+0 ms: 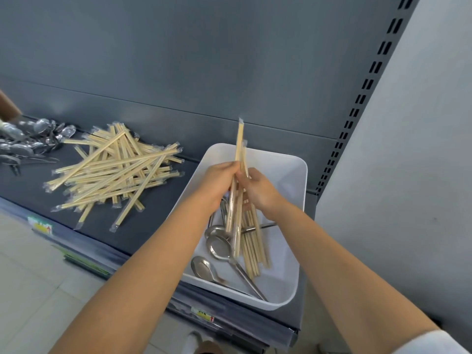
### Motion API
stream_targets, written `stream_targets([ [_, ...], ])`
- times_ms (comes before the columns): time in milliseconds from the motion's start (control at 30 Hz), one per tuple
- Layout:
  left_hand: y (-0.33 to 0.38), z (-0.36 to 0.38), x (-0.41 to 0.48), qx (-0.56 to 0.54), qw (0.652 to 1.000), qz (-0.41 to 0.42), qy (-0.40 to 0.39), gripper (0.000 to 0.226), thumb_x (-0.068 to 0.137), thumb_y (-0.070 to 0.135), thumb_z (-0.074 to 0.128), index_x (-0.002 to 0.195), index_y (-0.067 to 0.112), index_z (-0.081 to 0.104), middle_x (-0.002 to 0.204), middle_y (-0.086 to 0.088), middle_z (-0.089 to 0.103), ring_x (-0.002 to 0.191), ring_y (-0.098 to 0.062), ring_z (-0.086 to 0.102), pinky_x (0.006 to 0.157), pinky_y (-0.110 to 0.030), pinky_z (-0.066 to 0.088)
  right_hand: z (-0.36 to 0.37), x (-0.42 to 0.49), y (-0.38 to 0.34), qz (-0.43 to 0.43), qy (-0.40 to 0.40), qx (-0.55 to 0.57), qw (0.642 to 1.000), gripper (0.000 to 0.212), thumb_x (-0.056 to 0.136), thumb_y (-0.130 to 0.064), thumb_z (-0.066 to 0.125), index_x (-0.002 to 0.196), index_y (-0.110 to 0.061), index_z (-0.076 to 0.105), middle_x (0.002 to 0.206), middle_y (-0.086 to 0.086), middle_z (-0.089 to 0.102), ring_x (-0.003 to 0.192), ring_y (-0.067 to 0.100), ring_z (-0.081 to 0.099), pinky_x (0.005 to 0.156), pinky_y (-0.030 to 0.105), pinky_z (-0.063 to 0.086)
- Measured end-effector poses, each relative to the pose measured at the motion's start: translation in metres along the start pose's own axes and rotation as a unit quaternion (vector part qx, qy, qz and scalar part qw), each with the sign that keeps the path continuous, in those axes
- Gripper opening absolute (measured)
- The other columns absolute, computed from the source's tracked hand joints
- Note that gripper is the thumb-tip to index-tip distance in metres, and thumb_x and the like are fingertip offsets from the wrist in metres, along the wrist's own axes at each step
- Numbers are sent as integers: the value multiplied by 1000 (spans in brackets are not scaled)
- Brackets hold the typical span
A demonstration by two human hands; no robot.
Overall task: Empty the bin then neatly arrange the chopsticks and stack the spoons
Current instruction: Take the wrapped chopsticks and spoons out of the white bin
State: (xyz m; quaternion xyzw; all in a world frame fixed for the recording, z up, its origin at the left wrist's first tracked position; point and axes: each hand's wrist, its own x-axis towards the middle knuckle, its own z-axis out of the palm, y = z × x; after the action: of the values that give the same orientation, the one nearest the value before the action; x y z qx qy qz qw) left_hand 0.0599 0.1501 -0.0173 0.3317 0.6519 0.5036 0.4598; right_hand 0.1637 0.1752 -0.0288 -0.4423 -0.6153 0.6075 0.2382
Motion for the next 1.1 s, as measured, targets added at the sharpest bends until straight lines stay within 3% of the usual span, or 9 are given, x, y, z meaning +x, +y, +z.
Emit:
stream_targets([
  [133, -3, -8, 3, 66, 997, -9, -45, 34, 100, 35, 43, 112, 15, 67, 112, -3, 68, 95, -19, 60, 81, -31, 42, -13, -5, -4, 25, 10, 77, 997, 27, 98, -28, 51, 105, -3, 57, 71, 5, 59, 49, 17, 56, 53, 35, 53],
  [300, 3, -8, -10, 27, 996, 17, -84, 30, 101, 23, 44, 111, 6, 66, 64, 3, 63, 58, -14, 56, 61, -28, 46, -10, -5, -18, 38, -54, 144, 987, 25, 99, -18, 41, 110, 1, 52, 77, 18, 58, 50, 28, 58, 44, 32, 51],
  [400, 16, -14, -19, -14, 999, 38, -32, 26, 100, 20, 45, 101, 5, 67, 61, -5, 60, 45, -15, 50, 45, -25, 37, 1, -3, -35, 49, -97, 184, 977, 24, 93, -13, 36, 105, -1, 53, 65, 8, 60, 49, 23, 56, 44, 25, 46],
  [500, 31, -35, -23, -20, 998, 63, 25, 16, 96, 14, 53, 94, 9, 68, 76, -12, 63, 66, -23, 59, 55, -28, 45, 20, -1, -54, 48, -152, 179, 971, 18, 90, -7, 35, 91, -5, 52, 63, 6, 59, 49, 21, 55, 48, 28, 48],
  [633, 46, -83, -27, -8, 996, 86, 28, 19, 94, 18, 58, 98, 1, 64, 55, -4, 51, 46, -14, 45, 46, -24, 40, 50, 10, -85, 51, -233, 134, 962, 18, 86, -4, 36, 79, -5, 53, 66, 9, 51, 50, 19, 52, 49, 25, 49],
  [733, 54, -126, -27, 19, 993, 100, 58, 16, 89, 15, 64, 94, 0, 67, 71, -14, 59, 62, -22, 52, 57, -26, 45, 81, 24, -104, 60, -279, 82, 955, 12, 87, -6, 40, 88, -6, 53, 67, 7, 50, 54, 19, 54, 52, 27, 52],
  [867, 51, -186, 0, -14, 986, 105, 126, 10, 80, 10, 73, 82, 1, 69, 82, -12, 70, 73, -17, 64, 70, -24, 51, 129, 56, -112, 34, -230, 47, 971, 10, 86, -3, 49, 92, -6, 57, 68, 10, 54, 64, 21, 55, 74, 39, 58],
  [967, 41, -234, 38, -47, 982, 83, 165, 25, 82, 12, 73, 95, -7, 65, 84, -18, 66, 56, -12, 60, 63, -25, 52, 157, 88, -113, -32, -137, -56, 988, 16, 83, -3, 63, 97, -7, 57, 76, 7, 59, 66, 17, 56, 56, 18, 48],
  [1100, 26, -286, 93, -11, 989, 54, 139, 29, 83, 18, 73, 96, -6, 64, 79, -17, 68, 49, -11, 61, 55, -25, 53, 202, 136, -110, -44, -67, -140, 987, 27, 80, -4, 69, 100, -13, 55, 80, 0, 59, 74, 15, 57, 61, 22, 45],
])
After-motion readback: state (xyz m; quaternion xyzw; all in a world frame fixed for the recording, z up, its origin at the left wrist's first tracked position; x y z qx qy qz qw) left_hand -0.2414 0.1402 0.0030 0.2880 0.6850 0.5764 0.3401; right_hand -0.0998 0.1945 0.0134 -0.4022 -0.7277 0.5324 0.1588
